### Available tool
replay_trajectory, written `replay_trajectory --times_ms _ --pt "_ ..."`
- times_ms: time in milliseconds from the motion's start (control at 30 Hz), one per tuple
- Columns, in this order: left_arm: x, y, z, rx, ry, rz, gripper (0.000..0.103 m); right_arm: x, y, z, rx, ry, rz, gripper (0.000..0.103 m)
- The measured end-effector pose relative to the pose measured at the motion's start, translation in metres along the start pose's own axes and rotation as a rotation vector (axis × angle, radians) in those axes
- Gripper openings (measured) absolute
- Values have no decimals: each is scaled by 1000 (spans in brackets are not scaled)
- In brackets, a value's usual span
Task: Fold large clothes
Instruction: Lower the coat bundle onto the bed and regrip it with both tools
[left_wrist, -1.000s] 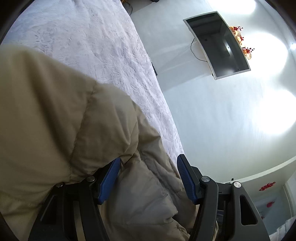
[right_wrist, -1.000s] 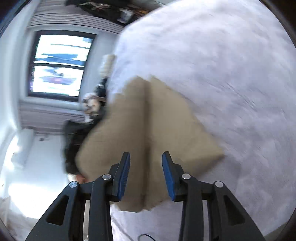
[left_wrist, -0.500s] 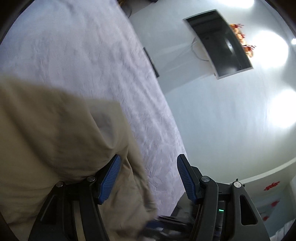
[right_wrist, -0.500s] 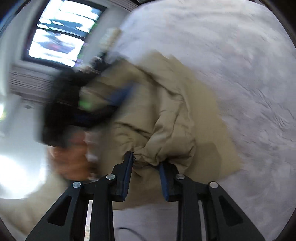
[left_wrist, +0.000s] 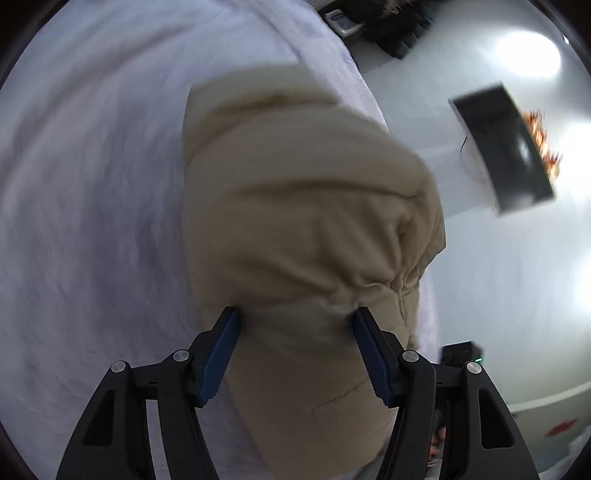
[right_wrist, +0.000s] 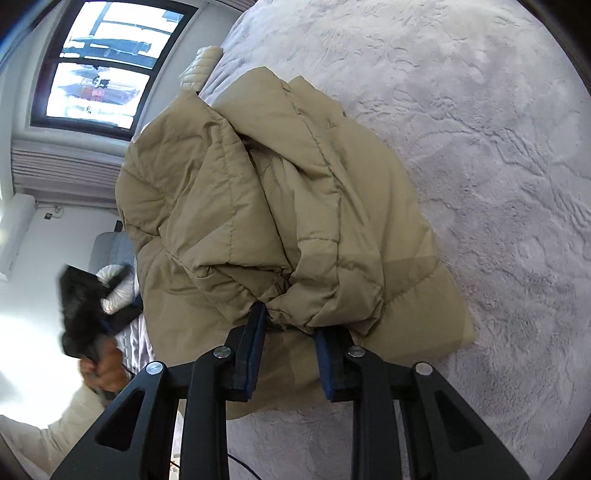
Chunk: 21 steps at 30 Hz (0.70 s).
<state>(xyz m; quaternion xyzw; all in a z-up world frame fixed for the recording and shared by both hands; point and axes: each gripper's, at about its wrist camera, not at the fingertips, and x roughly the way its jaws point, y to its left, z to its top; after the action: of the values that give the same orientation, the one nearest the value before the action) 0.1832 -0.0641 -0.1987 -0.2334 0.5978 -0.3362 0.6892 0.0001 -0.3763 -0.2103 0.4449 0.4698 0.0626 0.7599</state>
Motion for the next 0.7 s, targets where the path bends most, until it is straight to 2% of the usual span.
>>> replay_trajectory --times_ms 67,133,267,367,533,633,700 --pt "6 0 0 -1 -17 -10 64 -2 -16 2 1 6 4 26" --pt "13 -6 2 15 -25 4 73 -1 -22 10 8 12 1 26" --pt "17 -35 -8 149 -22 155 75 -1 -22 16 25 24 -11 26" --pt "18 -40 -10 150 -36 189 75 -14 -3 21 -4 14 -80 28" --pt "23 -47 -13 151 -50 220 75 -66 42 33 -135 -143 -110 29" --pt "25 -56 -17 162 -50 230 75 -76 42 61 -145 -215 -200 24" --pt "28 -62 -19 167 -53 236 75 -67 28 85 -110 -207 -217 20"
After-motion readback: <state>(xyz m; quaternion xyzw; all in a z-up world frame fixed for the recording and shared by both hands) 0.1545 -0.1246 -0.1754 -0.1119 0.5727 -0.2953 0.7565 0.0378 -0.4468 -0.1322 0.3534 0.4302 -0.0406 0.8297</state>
